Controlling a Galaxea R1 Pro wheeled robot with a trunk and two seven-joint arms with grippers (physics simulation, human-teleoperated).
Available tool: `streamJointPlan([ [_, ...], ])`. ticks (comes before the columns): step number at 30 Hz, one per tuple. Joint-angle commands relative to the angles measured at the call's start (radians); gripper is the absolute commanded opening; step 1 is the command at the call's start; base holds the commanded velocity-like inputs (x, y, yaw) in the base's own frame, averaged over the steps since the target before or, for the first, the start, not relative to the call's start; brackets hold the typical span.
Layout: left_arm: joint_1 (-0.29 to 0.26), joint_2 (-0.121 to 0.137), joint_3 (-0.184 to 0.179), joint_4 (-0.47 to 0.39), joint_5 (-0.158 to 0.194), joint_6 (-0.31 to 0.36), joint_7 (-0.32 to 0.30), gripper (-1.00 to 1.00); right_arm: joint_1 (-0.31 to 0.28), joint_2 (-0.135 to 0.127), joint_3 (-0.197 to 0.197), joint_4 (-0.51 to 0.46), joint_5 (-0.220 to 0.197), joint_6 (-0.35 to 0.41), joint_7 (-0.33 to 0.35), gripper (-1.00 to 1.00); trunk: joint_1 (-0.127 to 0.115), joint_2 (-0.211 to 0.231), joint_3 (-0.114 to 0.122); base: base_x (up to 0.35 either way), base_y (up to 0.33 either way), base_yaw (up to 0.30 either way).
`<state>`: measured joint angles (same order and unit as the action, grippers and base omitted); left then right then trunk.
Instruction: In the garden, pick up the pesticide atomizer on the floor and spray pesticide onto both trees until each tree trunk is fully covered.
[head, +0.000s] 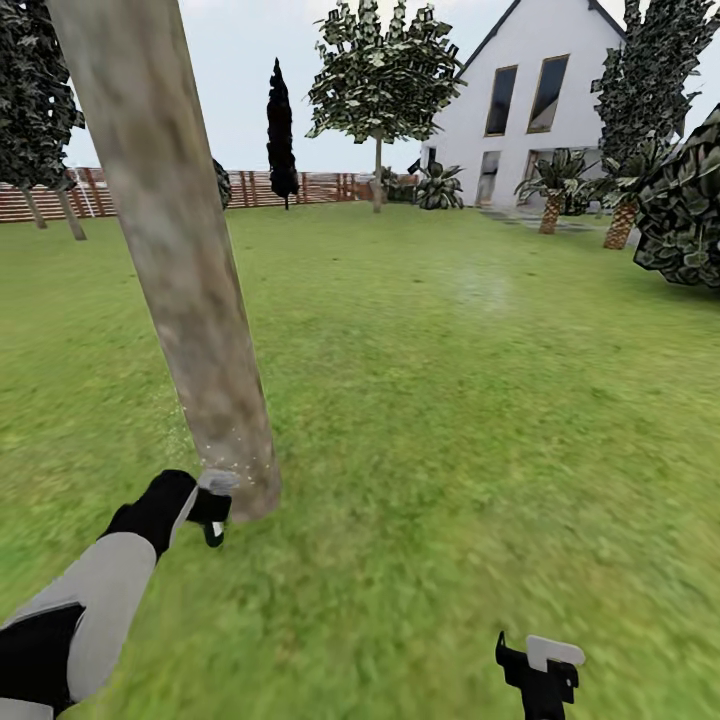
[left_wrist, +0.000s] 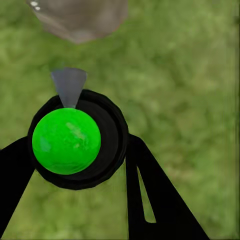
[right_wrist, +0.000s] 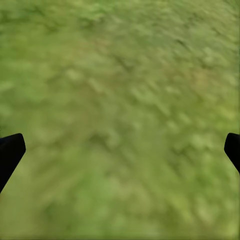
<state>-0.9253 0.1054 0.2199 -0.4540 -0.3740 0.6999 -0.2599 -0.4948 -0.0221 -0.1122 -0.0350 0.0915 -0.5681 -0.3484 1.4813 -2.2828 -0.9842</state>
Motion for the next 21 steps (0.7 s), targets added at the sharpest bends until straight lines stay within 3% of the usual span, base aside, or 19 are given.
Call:
streamJointPlan([
  [1, -0.012, 0.033, 0.004, -0.007, -0.01, 0.016, -0.047, -1.0, -0.001, -0.001, -0.009, 0.0, 0.01, -0.003, -0.003, 1.0, 0.0, 0.0, -0.001, 0.0, 0.0, 0.0],
  [3, -0.012, 0.058, 0.002, -0.015, -0.01, 0.02, -0.083, -1.0, -0.001, -0.001, -0.008, 0.0, 0.009, -0.003, -0.003, 1.0, 0.0, 0.0, -0.001, 0.0, 0.0, 0.0],
  [5, -0.011, 0.057, -0.007, -0.018, -0.01, 0.021, -0.097, -1.0, -0.001, 0.0, -0.008, 0.0, 0.008, -0.003, -0.003, 1.0, 0.0, 0.0, -0.001, 0.0, 0.0, 0.014],
  [6, -0.014, 0.05, -0.022, -0.019, -0.009, 0.022, -0.101, -1.0, -0.001, 0.0, -0.008, 0.0, 0.008, -0.003, -0.004, 1.0, 0.0, 0.0, -0.001, 0.0, 0.0, 0.186],
  [7, -0.017, 0.028, -0.033, -0.021, -0.011, 0.022, -0.102, -1.0, -0.001, 0.001, -0.009, 0.0, 0.008, -0.003, -0.003, 1.0, 0.0, 0.0, -0.001, 0.0, 0.0, 0.248],
  [9, -0.019, 0.022, -0.038, -0.036, -0.011, 0.024, -0.103, -1.0, -0.001, 0.001, -0.009, 0.0, 0.008, -0.003, -0.003, 1.0, 0.0, 0.0, -0.001, 0.0, 0.0, 0.265],
  [10, -0.019, 0.028, -0.038, -0.059, -0.012, 0.025, -0.103, -1.0, -0.001, 0.001, -0.009, 0.0, 0.008, -0.003, -0.003, 1.0, 0.0, 0.0, -0.001, 0.0, 0.0, 0.222],
  [12, -0.019, 0.093, -0.033, -0.085, -0.007, 0.044, -0.105, -1.0, -0.001, 0.001, -0.009, 0.0, 0.008, -0.003, -0.003, 1.0, 0.0, 0.0, -0.001, 0.0, 0.0, 0.065],
  [13, -0.017, 0.112, -0.034, -0.088, -0.007, 0.047, -0.114, -1.0, -0.001, 0.001, -0.009, 0.0, 0.008, -0.003, -0.003, 1.0, 0.0, 0.0, -0.001, 0.0, 0.0, 0.015],
  [21, -0.014, 0.103, -0.039, -0.149, -0.008, 0.052, -0.2, -1.0, -0.001, 0.001, -0.009, 0.0, 0.008, -0.003, -0.003, 1.0, 0.0, 0.0, -0.001, -0.031, -0.138, 0.002],
])
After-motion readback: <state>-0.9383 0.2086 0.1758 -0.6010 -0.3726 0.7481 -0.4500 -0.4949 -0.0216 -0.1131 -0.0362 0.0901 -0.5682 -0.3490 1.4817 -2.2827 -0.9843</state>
